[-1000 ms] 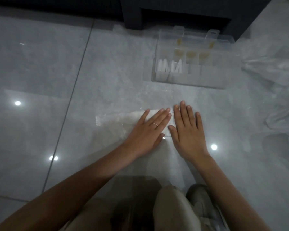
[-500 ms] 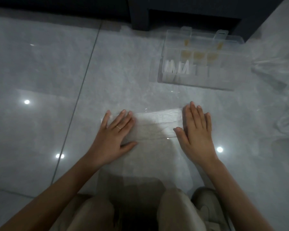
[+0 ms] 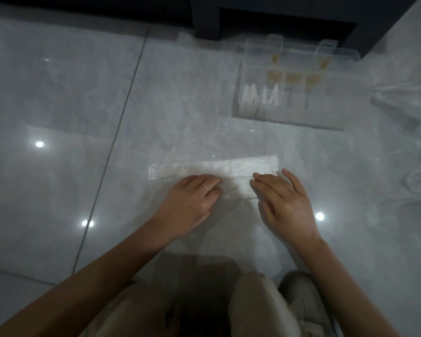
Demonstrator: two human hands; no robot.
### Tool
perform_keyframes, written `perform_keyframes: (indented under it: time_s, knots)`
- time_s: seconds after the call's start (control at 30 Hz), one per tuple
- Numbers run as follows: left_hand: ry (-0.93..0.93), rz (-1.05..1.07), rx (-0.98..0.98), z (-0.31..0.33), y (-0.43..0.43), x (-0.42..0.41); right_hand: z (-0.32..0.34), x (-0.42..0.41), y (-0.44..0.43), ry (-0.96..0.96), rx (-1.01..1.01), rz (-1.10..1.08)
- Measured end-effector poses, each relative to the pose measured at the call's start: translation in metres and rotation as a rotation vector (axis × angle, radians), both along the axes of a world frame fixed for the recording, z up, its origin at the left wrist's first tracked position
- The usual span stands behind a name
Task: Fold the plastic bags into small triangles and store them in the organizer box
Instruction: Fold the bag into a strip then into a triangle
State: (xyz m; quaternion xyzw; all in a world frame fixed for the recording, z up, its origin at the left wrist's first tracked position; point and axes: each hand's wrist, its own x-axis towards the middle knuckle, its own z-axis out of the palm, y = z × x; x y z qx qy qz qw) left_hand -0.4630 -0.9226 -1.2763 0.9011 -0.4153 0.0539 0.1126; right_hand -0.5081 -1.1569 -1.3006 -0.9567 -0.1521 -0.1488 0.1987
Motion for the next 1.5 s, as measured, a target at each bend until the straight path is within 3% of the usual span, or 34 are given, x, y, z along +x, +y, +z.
perform_keyframes:
  time_s: [0.33, 0.5, 0.8, 0.97, 1.03, 1.1, 1.2, 1.37, 1.5]
  knots:
    - [0.046, 0.025, -0.049, -0.007, 0.004, -0.004, 0.006, -0.005, -0.003, 0.035, 0.008, -0.021]
    - [0.063, 0.06, -0.05, -0.004, 0.0, 0.001, 0.012, -0.001, -0.004, 0.175, -0.04, 0.019]
    - [0.394, 0.313, -0.226, 0.013, -0.006, 0.009, 0.01, 0.011, -0.008, 0.107, 0.172, -0.014]
    - [0.361, 0.271, -0.087, 0.009, 0.004, 0.016, 0.022, 0.022, -0.01, 0.279, 0.328, -0.053]
    - [0.361, 0.354, -0.177, 0.006, 0.008, 0.016, 0.03, 0.028, -0.011, 0.388, 0.456, -0.101]
    - [0.495, 0.51, -0.344, 0.005, 0.01, 0.019, 0.037, 0.036, -0.012, 0.537, 0.532, -0.206]
    - [0.676, 0.684, -0.507, 0.005, 0.012, 0.028, 0.036, 0.048, -0.013, 0.662, 0.502, -0.306]
    - [0.614, 0.706, -0.267, 0.009, 0.009, 0.042, 0.033, 0.061, -0.007, 0.634, 0.346, -0.484]
    - [0.605, 0.715, -0.232, 0.008, 0.008, 0.045, 0.035, 0.063, 0.001, 0.632, 0.234, -0.554]
